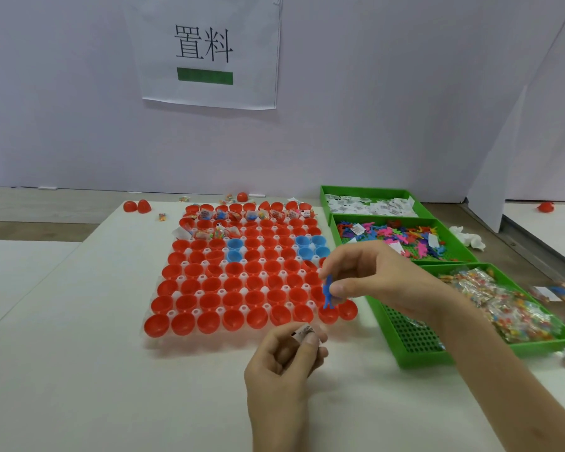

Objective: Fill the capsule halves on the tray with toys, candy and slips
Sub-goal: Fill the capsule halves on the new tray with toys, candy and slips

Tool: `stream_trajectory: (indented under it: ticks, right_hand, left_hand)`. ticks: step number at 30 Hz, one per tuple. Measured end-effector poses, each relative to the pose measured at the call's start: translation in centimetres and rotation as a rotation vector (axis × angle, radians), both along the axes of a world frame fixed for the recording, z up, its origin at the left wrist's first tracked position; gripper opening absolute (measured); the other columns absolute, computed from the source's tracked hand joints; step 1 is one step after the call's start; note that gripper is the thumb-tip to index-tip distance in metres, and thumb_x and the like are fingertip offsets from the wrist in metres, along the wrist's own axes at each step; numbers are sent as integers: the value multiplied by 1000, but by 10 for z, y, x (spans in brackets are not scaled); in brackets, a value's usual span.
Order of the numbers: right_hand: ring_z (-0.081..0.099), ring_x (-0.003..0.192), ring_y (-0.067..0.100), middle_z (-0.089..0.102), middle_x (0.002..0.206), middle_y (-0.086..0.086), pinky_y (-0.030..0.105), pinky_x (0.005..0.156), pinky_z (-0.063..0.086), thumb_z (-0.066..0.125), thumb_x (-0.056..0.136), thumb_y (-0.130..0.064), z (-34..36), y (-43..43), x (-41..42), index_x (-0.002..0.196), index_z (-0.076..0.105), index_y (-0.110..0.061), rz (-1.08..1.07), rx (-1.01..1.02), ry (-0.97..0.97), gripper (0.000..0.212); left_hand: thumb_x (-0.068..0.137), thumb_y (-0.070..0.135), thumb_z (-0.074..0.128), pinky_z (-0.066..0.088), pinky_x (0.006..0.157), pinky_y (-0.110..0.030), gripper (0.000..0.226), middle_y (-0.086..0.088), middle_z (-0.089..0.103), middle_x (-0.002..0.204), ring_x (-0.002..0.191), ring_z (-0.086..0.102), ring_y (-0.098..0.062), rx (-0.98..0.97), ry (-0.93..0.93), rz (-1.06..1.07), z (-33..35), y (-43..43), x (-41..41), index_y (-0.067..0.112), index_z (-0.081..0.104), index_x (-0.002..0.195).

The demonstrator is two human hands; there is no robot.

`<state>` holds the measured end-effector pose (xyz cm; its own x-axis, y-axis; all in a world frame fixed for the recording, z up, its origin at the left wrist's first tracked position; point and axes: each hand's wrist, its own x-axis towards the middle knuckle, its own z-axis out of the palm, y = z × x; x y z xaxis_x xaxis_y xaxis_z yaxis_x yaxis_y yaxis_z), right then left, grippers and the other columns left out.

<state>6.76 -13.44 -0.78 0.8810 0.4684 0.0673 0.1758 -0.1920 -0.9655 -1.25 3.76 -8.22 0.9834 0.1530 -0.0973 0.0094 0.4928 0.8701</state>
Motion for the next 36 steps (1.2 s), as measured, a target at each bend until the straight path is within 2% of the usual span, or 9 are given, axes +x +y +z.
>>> stream_trajectory:
  ticks: [4,8,11,17,22,26,31,34,36]
  right_hand:
    - [72,79,19,76,90,8,26,70,56,82,80,-17,1,5,-6,100,74,-19,148,-16,25,21]
    - [72,86,29,75,94,14,32,79,59,80,82,-8,-3,16,-8,97,73,-14,247,-33,32,18]
    - [72,87,33,75,94,15,34,81,60,78,83,-4,-6,20,-7,98,73,-10,210,-92,-23,17]
    - [73,83,22,75,91,3,34,79,61,80,83,-10,-9,24,-6,95,76,-12,114,-243,-176,13]
    - [72,81,20,74,88,0,39,78,61,80,83,-12,-11,23,-5,94,77,-16,99,-269,-211,12]
    - [70,77,17,72,85,-2,29,71,58,79,85,-21,-8,20,-6,96,76,-22,87,-270,-221,11]
    - [71,76,12,75,83,-3,30,75,61,72,89,-27,5,-20,5,88,76,-27,-328,-225,-288,5]
    - [67,73,4,72,76,-11,28,79,57,73,89,-26,0,-56,15,79,72,-33,-556,-525,-306,12]
    - [63,77,-2,69,80,-17,23,79,52,76,86,-21,-6,-75,15,78,69,-37,-524,-755,-202,19]
  left_hand:
    - [81,-9,67,56,59,-21,18,-17,75,79,62,70,-18,25,2,3,1,1,0,3,70,93]
    - [81,-7,68,56,58,-21,25,-16,75,76,66,73,-22,82,-17,8,2,1,0,17,77,81]
    - [87,-2,64,57,57,-21,28,-14,75,75,68,73,-23,61,11,18,4,2,0,21,78,79]
    - [95,5,55,57,58,-20,23,-14,76,81,71,74,-24,21,77,-8,4,2,0,15,75,92]
    - [91,4,62,56,61,-19,21,-8,77,80,70,73,-19,113,-8,-1,5,-1,-3,20,75,91]
    - [88,0,64,56,62,-18,22,-7,77,80,70,73,-17,154,-43,2,3,0,-4,19,76,90]
    - [88,-1,62,56,62,-18,22,-7,77,82,68,72,-16,134,-36,-60,3,-1,-5,16,77,88]
    - [89,-2,61,55,61,-19,21,-7,77,82,67,71,-15,149,-44,-97,2,-1,-5,13,75,92]
    - [89,-3,60,55,61,-19,22,-7,77,83,66,71,-15,145,-46,-108,2,-1,-5,13,75,92]
